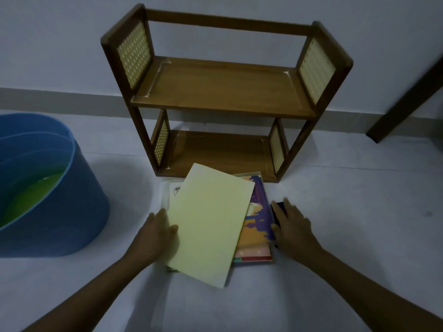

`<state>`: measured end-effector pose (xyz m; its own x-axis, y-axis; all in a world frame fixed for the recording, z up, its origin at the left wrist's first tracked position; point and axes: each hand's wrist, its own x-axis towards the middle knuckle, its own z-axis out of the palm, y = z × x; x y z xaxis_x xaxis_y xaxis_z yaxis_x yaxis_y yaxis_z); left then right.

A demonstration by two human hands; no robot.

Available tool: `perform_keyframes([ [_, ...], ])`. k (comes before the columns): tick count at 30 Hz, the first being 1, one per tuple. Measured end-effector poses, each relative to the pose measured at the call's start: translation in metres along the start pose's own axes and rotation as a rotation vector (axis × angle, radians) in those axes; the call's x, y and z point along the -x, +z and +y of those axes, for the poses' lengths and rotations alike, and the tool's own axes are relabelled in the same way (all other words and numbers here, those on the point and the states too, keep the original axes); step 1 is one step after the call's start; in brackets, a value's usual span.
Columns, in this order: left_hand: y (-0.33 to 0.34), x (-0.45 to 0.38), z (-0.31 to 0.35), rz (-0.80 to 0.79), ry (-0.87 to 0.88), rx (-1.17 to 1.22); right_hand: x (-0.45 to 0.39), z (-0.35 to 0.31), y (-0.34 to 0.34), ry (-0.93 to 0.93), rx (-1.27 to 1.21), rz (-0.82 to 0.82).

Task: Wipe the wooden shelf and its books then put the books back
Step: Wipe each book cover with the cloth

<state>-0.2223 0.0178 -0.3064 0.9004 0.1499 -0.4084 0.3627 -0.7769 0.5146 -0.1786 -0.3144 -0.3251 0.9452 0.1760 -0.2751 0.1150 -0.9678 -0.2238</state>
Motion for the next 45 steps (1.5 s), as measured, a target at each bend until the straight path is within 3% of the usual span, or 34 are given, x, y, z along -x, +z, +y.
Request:
perform_keyframes([
  [6, -0.026, -0.007, 0.005, -0.125, -0.095, -0.071, 0.036, -0.062, 0.018, -0.642, 0.192, 0.046],
  [9, -0.04, -0.01, 0.016, -0.171, -0.101, -0.14, 0.025, -0.07, 0.03, -0.695, 0.311, 0.09],
  [13, -0.072, -0.012, 0.029, -0.212, -0.097, -0.109, 0.02, -0.066, 0.024, -0.821, 0.079, 0.231],
  [17, -0.112, -0.001, 0.031, -0.377, -0.125, 0.373, 0.022, -0.073, -0.032, -0.744, -0.405, 0.4],
  [19, -0.12, 0.003, 0.024, -0.292, -0.038, 0.567, 0.021, -0.086, -0.079, -0.655, -0.588, 0.453],
  [23, -0.113, 0.019, 0.036, -0.023, 0.389, 0.485, 0.023, -0.098, -0.166, -0.498, -0.898, 0.356],
  [26, -0.097, 0.031, 0.067, 0.113, 0.552, 0.524, 0.018, -0.096, -0.189, -0.439, -1.044, 0.298],
  [29, -0.075, 0.023, 0.072, 0.27, 0.458, 0.617, 0.013, -0.094, -0.178, -0.377, -1.091, 0.236],
  [35, -0.051, 0.015, 0.054, 0.22, 0.36, 0.584, 0.005, -0.087, -0.093, -0.197, -1.062, 0.167],
  [40, -0.049, 0.032, 0.089, 0.23, 0.387, 0.496, 0.025, -0.072, -0.084, -0.079, -1.129, 0.38],
  [45, 0.002, 0.039, 0.151, -0.011, 0.399, 0.507, 0.069, -0.003, -0.1, 0.059, -1.061, 0.583],
])
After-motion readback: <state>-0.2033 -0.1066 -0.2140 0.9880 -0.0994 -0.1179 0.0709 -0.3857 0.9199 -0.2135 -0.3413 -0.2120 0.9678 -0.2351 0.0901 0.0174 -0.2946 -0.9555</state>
